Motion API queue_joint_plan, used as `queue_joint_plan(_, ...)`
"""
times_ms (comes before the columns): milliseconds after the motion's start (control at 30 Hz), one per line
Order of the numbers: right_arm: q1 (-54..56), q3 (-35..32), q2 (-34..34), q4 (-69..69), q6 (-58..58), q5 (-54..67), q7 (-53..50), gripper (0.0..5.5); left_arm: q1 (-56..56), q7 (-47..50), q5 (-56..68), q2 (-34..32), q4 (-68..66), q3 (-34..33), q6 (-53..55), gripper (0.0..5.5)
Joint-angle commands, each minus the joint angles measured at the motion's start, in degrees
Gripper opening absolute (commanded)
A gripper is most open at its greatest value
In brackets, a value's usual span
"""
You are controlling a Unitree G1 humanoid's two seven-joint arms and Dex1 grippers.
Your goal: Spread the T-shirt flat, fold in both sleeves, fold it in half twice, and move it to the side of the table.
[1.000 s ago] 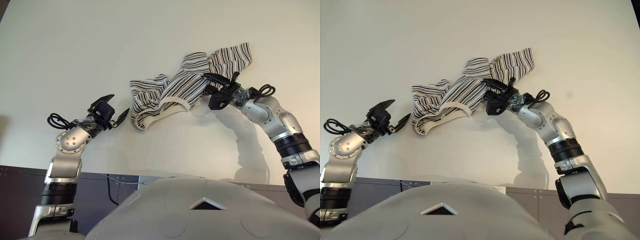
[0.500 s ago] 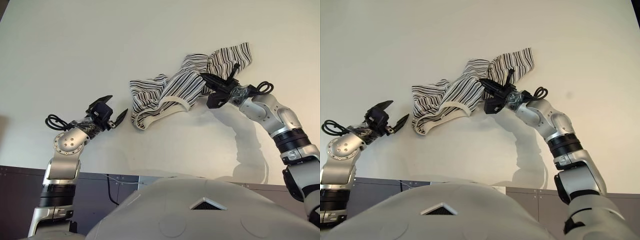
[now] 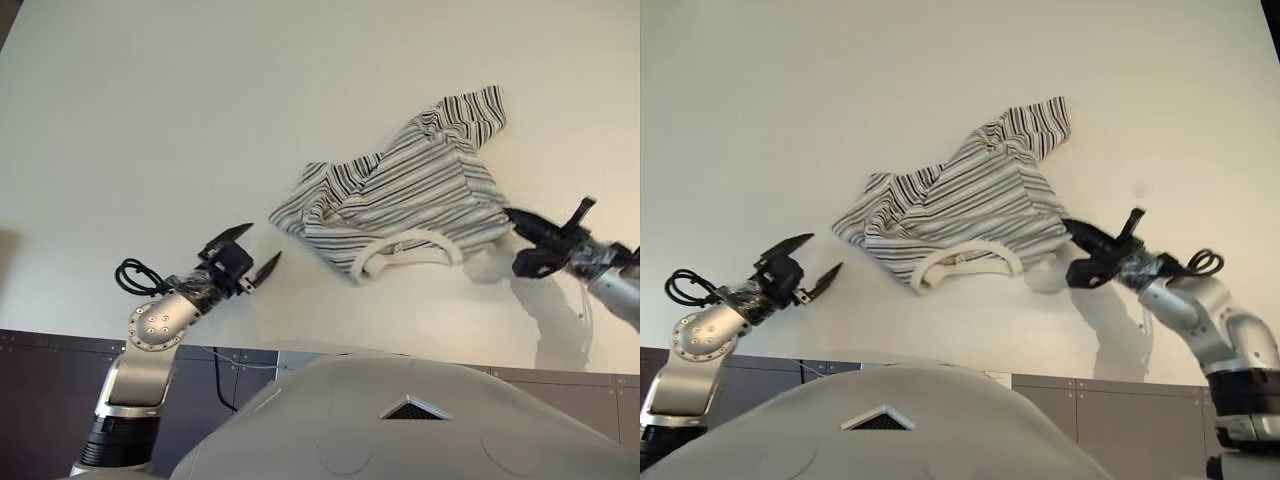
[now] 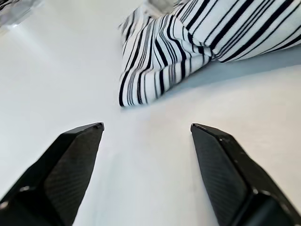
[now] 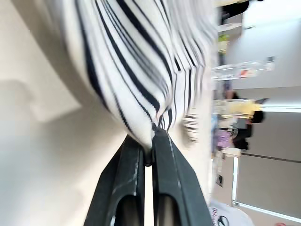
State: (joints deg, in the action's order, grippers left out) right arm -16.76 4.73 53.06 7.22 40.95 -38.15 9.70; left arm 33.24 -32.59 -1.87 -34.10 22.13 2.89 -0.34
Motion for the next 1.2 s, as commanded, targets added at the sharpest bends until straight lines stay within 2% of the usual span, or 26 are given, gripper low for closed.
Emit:
queue_joint_plan(33,2.1,-0.3,-0.5,-1.1,0.0,0.7,-0.4,0.13,-4.1,1.5,-0.3,0.6,3.7,-1.7,2.1,3.42)
queue_joint_plan(133,5.9,0.1,0.3,2.1,1.4,0.6,-0.5,0.13,-9.5,4.0,2.4,3.2,5.2,-4.0,5.4,3.42)
queue_joint_plan(200,8.0,1.2,0.1,3.4,2.4,0.2,-0.3,0.13,-12.1,4.7,1.6,4.4,3.3,-2.5,6.1,3.42)
queue_joint_plan(367,15.3,2.8,-1.8,6.1,4.0,2.5,0.5,0.13,-15.4,0.6,-12.6,-0.2,-9.3,11.2,4.5,3.42)
queue_joint_plan(467,20.0,3.4,-3.9,4.9,4.3,7.0,2.0,0.13,-18.7,1.5,-19.5,-3.8,-20.0,14.6,1.0,3.42)
queue_joint_plan(533,24.0,4.5,-5.5,5.3,4.2,7.2,2.6,0.13,-20.5,4.2,-21.9,-6.6,-25.2,13.2,-0.6,3.42)
queue_joint_plan(633,31.2,5.8,-7.8,9.6,1.5,1.6,0.1,0.13,-21.6,6.9,-21.1,-12.5,-29.6,7.1,-2.0,3.42)
queue_joint_plan(800,32.9,7.4,-7.0,13.6,2.0,-2.3,-2.6,0.13,-16.4,6.5,-18.2,-17.4,-26.2,1.2,-3.8,3.42)
queue_joint_plan(967,30.8,11.4,-9.2,9.6,7.0,2.5,0.9,0.13,-21.9,5.8,-6.4,-9.8,-15.7,-2.7,-2.8,3.42)
queue_joint_plan(1100,25.0,11.8,-8.8,4.9,6.5,2.0,2.1,0.13,-20.6,9.1,-10.4,-10.3,-12.3,-6.0,-3.5,3.42)
queue_joint_plan(1200,20.8,10.5,-10.4,1.4,2.7,1.1,0.9,0.13,-16.8,4.8,-7.1,-11.9,-6.5,-8.9,-4.4,3.42)
